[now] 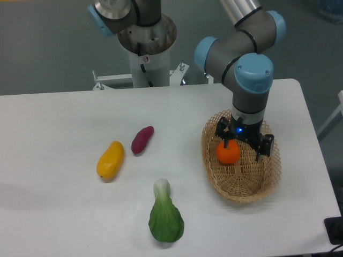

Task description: Pick up the orange from the basket

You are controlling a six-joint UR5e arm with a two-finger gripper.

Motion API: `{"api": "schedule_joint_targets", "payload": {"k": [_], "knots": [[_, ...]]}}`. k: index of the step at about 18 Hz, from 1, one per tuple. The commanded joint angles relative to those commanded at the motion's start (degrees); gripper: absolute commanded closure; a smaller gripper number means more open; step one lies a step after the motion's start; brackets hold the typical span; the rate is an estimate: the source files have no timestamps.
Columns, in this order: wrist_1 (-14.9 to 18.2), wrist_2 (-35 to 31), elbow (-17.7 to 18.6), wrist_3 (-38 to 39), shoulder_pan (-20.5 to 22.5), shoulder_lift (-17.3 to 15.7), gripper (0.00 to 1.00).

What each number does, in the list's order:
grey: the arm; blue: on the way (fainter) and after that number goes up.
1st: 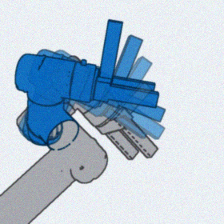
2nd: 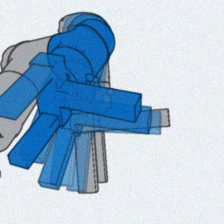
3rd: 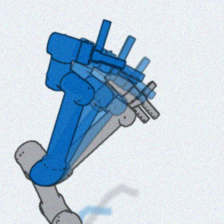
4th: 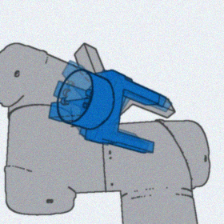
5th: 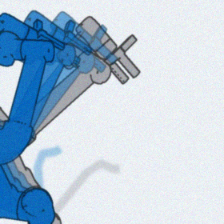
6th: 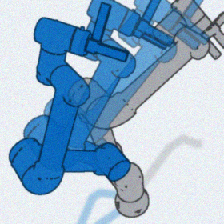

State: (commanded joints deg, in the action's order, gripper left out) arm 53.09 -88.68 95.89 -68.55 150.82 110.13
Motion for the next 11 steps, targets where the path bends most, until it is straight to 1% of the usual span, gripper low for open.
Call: {"api": "schedule_joint_targets", "payload": {"k": [8, 11], "knots": [[-0.09, 0.44, 0.61, 0.18, 0.09, 0.00, 0.00], [-0.18, 0.53, 0.70, 2.97, 0.00, 0.44, 0.00]]}}
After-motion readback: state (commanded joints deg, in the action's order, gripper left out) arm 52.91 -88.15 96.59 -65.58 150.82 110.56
